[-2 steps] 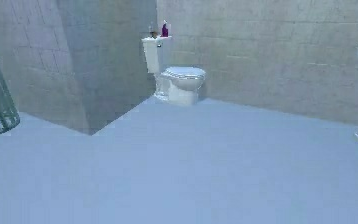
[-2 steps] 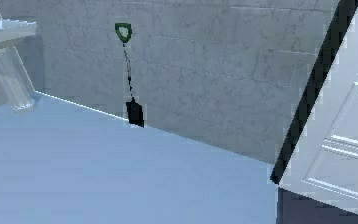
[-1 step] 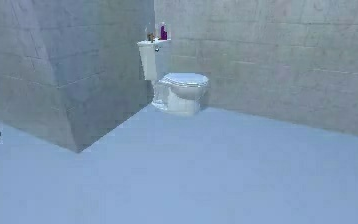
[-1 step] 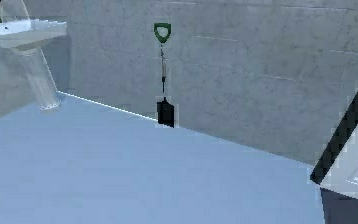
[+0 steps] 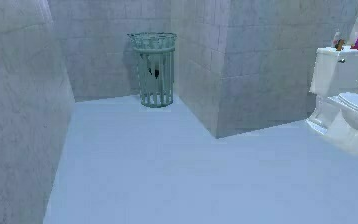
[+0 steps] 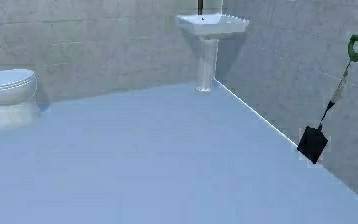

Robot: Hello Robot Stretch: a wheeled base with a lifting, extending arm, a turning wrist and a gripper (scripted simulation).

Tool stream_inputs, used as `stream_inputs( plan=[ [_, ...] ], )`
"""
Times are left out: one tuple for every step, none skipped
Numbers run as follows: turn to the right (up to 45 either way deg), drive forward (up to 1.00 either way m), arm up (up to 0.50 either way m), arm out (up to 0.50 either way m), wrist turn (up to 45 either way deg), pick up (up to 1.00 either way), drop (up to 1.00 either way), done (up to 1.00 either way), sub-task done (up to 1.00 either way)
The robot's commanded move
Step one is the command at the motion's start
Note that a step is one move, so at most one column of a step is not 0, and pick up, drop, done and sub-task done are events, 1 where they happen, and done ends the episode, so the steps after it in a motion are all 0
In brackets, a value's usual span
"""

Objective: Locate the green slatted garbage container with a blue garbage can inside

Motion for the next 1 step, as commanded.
stream_inputs(
  plan=[
    [-18.0,0.0,0.0,0.0,0.0,0.0,0.0,0.0,0.0]
  ],
)
